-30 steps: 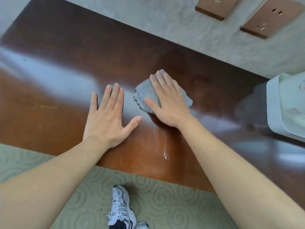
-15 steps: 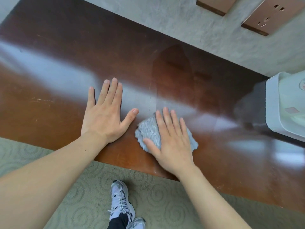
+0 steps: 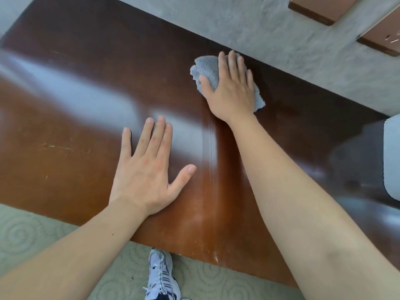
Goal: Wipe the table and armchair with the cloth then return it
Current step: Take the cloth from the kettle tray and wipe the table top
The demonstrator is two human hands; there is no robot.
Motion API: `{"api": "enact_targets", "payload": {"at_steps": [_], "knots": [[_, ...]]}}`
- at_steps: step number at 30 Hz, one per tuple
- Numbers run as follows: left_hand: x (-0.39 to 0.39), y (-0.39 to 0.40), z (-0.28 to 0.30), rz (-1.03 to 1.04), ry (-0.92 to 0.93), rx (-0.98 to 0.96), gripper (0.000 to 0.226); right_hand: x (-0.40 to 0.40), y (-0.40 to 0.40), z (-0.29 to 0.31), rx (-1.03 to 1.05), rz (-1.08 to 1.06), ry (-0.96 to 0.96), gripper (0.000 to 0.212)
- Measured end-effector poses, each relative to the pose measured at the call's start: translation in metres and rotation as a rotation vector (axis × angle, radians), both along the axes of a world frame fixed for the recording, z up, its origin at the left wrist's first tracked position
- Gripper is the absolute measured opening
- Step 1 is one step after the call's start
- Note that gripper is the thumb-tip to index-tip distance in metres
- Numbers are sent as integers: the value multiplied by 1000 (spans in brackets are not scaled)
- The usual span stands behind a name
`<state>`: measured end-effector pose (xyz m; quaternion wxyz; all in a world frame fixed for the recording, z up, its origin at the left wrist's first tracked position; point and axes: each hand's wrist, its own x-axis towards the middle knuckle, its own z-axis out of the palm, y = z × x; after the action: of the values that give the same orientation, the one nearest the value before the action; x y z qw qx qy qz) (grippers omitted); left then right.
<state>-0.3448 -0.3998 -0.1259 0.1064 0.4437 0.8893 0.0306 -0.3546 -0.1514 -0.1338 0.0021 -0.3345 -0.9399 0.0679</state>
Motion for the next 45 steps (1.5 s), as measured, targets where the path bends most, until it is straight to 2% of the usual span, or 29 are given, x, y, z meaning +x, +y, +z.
{"api": "enact_targets", "payload": {"at_steps": [6,12,15,23,26,30,39,45], "knots": [[0,1,1,7,8,-3,93,-35,11,-2,8,26,-15,68],[1,1,3,19,13,-21,96,-16,4,5,-63,342,-26,65],[2,0,3,23,11,-14,96,10,-17,5,-43,422,-12,64],[1,1,2,27,12,22,95,114,-101,6,-98,312,-44,69],[0,1,1,30,3,27,95,127,-114,4,-108,293,-74,69],[-1,0,2,25,5,15,94,91,-92,5,-104,315,-64,66],[-1,1,-1,10,11,18,94,-53,-12,2,-56,259,-53,63],[0,2,-2,11,29,36,94,-86,4,4,-68,329,-60,61]]}}
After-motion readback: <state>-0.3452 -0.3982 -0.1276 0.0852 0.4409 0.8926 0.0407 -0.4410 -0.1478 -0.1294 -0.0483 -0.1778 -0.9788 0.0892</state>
